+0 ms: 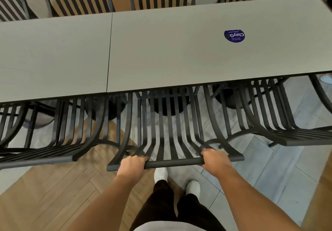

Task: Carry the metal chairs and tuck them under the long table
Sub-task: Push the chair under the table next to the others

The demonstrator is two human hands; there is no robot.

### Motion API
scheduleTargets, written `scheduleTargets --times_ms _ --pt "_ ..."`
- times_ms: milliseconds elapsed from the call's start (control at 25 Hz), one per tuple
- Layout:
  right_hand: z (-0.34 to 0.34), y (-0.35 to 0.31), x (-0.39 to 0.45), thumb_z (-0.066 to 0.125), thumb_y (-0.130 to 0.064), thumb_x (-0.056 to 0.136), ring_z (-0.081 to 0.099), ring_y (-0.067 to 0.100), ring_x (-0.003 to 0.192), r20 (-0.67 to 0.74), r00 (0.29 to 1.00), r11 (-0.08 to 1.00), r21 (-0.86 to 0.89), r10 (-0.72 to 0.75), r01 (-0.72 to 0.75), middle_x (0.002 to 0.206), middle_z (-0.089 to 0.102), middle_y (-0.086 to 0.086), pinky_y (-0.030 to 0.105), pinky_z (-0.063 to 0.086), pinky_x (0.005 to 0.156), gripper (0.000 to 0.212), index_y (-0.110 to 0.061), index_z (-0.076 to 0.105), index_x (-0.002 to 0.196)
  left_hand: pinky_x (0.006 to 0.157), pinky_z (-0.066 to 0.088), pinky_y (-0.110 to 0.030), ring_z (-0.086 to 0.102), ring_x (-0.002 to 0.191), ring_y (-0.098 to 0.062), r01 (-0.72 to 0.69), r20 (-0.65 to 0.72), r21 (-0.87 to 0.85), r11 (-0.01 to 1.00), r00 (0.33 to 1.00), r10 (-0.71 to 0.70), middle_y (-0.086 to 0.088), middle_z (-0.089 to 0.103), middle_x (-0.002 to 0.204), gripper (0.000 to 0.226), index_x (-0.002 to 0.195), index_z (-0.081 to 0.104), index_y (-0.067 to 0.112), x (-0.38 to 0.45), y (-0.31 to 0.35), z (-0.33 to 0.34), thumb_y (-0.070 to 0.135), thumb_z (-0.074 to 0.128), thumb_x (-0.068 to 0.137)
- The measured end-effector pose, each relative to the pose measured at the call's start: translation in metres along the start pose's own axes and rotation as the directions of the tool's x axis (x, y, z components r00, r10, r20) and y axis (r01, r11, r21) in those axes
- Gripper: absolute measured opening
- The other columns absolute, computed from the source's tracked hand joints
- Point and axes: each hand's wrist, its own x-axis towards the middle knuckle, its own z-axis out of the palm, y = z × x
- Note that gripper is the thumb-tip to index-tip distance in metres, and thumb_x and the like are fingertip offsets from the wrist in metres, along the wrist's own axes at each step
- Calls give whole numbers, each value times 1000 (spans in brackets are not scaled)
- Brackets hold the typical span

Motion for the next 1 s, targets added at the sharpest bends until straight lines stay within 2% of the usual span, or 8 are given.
scheduleTargets --times_ms 120,320,440,560,680,800,920,1000 --pt "-2 -2 3 61 -49 99 65 24 111 -17 1000 1000 3 -12 12 122 65 0 38 53 92 36 -22 62 123 88 56 -35 65 110 -20 12 -5 10 1000 1000 -12 6 66 128 46 152 41 39 5 -5 -4 30 47 107" --pt "-16 10 16 60 -51 99 65 23 109 -34 999 1000 -28 -4 3 117 67 -2 37 53 90 33 -25 64 120 83 56 -34 67 101 -20 25 -5 8 1000 1000 -25 4 69 114 42 148 46 38 21 1 -17 27 47 107" --pt "-26 18 27 60 -56 97 66 22 106 -14 1000 999 -50 10 -11 112 68 -3 37 53 88 36 -27 65 118 82 54 -34 67 102 -22 5 9 -12 1000 1000 -5 3 69 114 38 145 50 36 33 4 -25 33 46 107" --pt "-28 21 32 62 -49 97 67 22 104 11 1000 998 -62 -8 9 111 68 -2 39 56 90 33 -26 65 121 76 51 -31 67 98 -21 -7 0 17 1000 1000 7 3 69 111 40 145 50 35 37 4 -27 25 46 107" --pt "-27 20 33 62 -48 97 67 22 104 13 1000 999 -51 -16 17 112 68 -2 40 56 92 34 -26 64 123 73 48 -30 67 97 -20 -19 -11 -6 1000 1000 19 3 69 110 37 143 52 33 36 3 -24 26 45 107" --pt "-30 20 33 64 -56 94 66 19 102 58 998 1000 28 4 -6 109 67 -4 40 56 92 39 -27 65 120 77 52 -29 67 95 -17 -45 3 -53 998 999 46 4 69 109 37 141 54 33 39 2 -26 43 48 105" --pt "-37 20 34 69 -58 90 65 16 100 146 989 993 112 16 -33 102 66 -6 39 56 93 41 -26 65 116 86 55 -33 65 107 -19 -98 109 -83 992 988 107 2 65 123 79 153 38 35 40 -3 -36 82 40 90" --pt "-39 22 34 71 -54 91 63 17 103 174 985 990 133 21 -44 103 65 -5 39 55 95 40 -26 64 118 92 54 -37 62 111 -20 -147 157 -118 982 974 165 1 62 128 96 160 22 37 43 0 -47 90 36 82"
